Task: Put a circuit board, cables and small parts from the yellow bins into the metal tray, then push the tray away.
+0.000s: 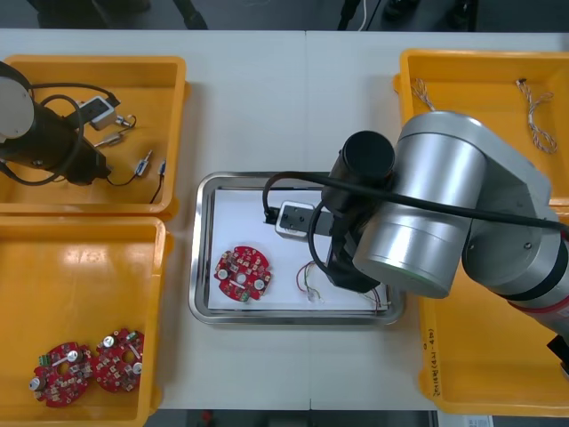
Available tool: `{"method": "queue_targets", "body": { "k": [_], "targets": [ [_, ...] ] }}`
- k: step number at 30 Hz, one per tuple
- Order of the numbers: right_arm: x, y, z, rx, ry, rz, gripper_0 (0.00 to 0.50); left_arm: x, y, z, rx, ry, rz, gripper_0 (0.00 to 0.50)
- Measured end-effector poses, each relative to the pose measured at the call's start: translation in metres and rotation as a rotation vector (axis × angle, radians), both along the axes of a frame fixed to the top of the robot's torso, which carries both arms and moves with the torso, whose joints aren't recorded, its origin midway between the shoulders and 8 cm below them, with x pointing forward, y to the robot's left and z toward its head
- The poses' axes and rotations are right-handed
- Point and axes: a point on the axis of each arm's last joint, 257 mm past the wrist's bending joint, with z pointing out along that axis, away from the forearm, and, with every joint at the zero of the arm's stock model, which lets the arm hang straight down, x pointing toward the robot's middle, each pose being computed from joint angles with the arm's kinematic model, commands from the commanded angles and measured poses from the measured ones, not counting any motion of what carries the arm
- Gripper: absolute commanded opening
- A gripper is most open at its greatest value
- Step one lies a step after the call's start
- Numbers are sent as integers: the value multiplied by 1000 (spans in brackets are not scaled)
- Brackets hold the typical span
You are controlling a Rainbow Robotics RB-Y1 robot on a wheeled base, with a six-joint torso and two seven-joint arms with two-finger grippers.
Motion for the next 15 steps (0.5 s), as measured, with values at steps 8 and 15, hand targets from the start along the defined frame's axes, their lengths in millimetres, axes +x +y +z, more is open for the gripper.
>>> {"method": "queue_targets", "body": {
  "k": [8,15],
  "targets": [
    [13,7,51,146,-55,-61,500,4,4,-4,-14,-13,-1,500],
    [25,-22,81,243,-41,-182,500,5,8,-9,45,-20,-86,500]
  ]
}}
